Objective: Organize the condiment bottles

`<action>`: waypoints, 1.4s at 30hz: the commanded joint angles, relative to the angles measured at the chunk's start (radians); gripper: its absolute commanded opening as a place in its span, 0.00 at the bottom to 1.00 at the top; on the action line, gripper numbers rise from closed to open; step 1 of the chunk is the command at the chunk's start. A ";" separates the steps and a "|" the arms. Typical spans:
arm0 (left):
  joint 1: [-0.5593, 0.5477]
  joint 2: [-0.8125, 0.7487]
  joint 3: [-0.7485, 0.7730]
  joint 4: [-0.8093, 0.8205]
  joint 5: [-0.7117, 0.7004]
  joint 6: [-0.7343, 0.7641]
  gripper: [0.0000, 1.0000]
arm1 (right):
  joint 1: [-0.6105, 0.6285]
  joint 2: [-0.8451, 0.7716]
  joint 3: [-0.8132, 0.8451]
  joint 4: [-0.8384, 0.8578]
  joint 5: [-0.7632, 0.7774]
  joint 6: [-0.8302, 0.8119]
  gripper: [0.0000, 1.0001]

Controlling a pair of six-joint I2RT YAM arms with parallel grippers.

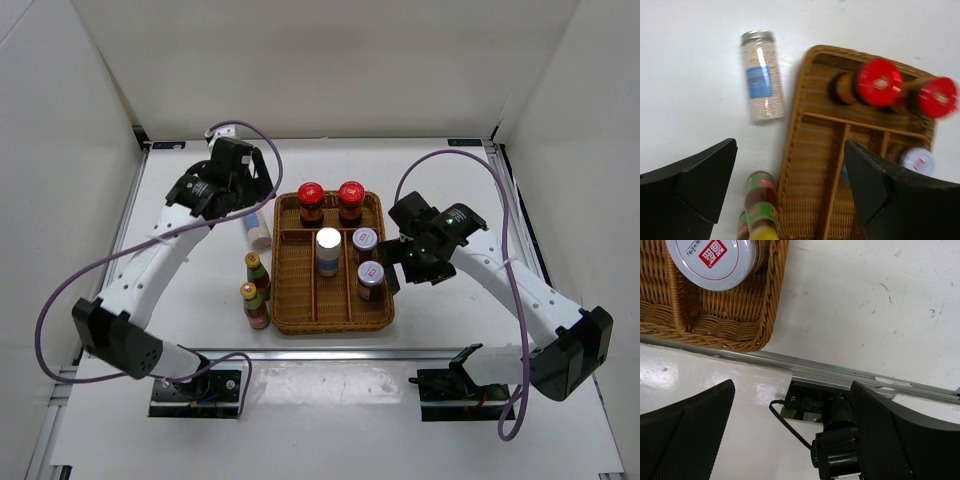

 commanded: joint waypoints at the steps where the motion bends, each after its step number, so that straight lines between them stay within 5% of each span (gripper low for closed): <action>1: 0.093 0.072 -0.026 -0.019 0.032 -0.095 0.99 | -0.002 0.000 0.002 0.015 -0.026 -0.011 1.00; 14: 0.261 0.682 0.432 -0.114 0.237 -0.120 0.99 | -0.002 -0.011 -0.008 0.015 -0.046 -0.063 1.00; 30: 0.310 0.887 0.466 -0.135 0.271 -0.118 0.99 | -0.002 0.029 0.010 0.015 -0.026 -0.085 1.00; 39: 0.339 0.965 0.583 -0.126 0.315 -0.045 0.73 | -0.002 0.049 0.001 0.015 -0.055 -0.094 1.00; 42: 0.348 0.984 0.655 -0.126 0.338 -0.034 0.45 | -0.002 0.071 0.010 0.015 -0.055 -0.094 1.00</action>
